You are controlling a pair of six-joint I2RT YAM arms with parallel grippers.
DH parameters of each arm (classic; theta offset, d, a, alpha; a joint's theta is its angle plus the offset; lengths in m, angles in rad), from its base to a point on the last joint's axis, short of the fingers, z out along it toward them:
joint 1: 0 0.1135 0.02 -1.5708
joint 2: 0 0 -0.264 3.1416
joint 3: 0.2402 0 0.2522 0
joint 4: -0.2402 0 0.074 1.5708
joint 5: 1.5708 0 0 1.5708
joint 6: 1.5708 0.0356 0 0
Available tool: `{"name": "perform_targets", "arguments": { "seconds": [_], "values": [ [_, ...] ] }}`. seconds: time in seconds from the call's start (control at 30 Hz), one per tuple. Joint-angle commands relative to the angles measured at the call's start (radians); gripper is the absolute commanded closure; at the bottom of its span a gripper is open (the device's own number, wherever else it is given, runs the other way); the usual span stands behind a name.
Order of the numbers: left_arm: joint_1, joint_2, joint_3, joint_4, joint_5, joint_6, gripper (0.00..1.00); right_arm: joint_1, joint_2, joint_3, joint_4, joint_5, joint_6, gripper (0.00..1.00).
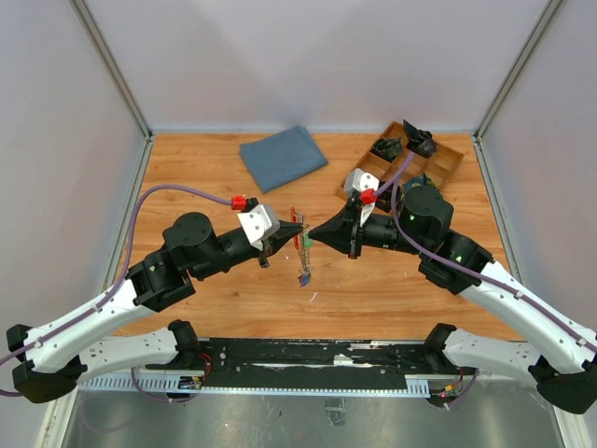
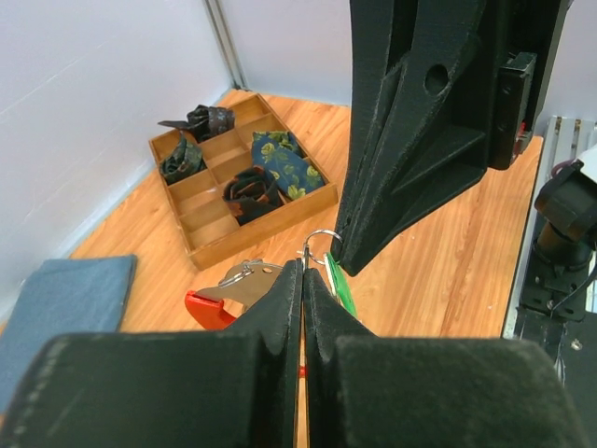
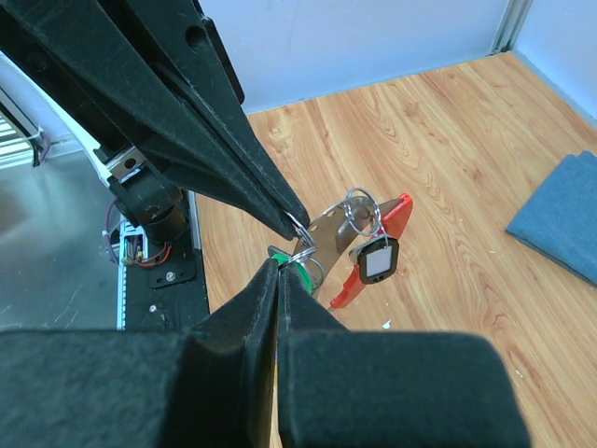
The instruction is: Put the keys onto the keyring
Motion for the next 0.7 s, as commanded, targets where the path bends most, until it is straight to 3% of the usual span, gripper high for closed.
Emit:
{"name": "perform_targets", "arguments": {
  "seconds": [0.0,0.67],
  "values": [
    [0.003,0.005,0.012,0.054,-0.003,-0.004,0.99,0.027,-0.003,0.047,0.043,-0.032,0.003,0.99],
    [0.003,0.006,0.017,0.05,-0.012,-0.001,0.99,0.034,-0.01,0.028,0.032,0.036,-0.007,1.0]
  ]
}}
